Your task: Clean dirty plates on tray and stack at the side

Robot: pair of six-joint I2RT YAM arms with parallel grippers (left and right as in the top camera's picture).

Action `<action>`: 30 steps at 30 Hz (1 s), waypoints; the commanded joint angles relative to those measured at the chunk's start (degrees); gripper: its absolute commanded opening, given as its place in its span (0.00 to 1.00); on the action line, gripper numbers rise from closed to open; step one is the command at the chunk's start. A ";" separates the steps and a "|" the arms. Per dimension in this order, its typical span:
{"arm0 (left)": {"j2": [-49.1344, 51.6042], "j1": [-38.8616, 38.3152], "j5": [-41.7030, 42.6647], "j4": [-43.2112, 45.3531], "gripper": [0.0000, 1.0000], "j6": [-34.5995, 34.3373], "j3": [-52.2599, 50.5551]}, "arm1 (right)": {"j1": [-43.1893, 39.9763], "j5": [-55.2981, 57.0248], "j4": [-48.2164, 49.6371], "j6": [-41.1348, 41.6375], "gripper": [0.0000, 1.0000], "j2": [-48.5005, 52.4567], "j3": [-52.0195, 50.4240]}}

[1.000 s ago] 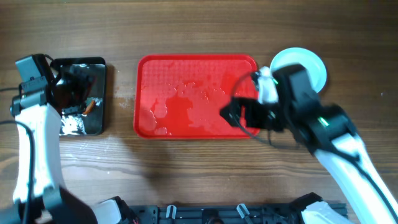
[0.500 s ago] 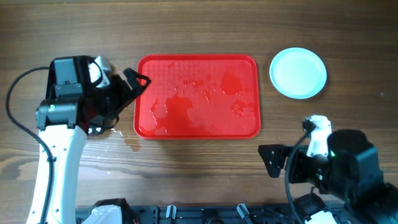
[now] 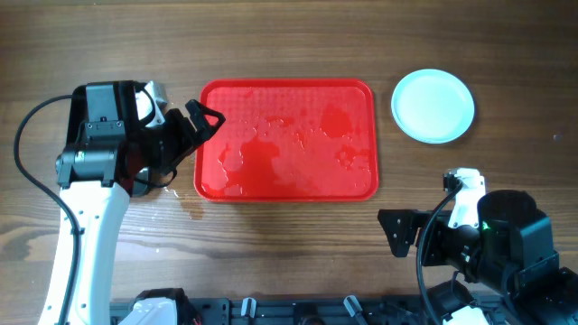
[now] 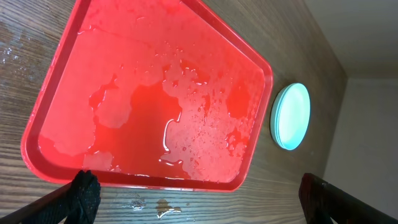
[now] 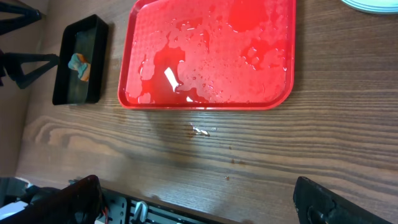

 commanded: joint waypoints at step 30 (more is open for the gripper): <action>-0.39 -0.26 1.07 -0.07 1.00 1.46 -0.11 | -28.92 -11.10 65.88 -8.44 1.00 -37.99 -55.10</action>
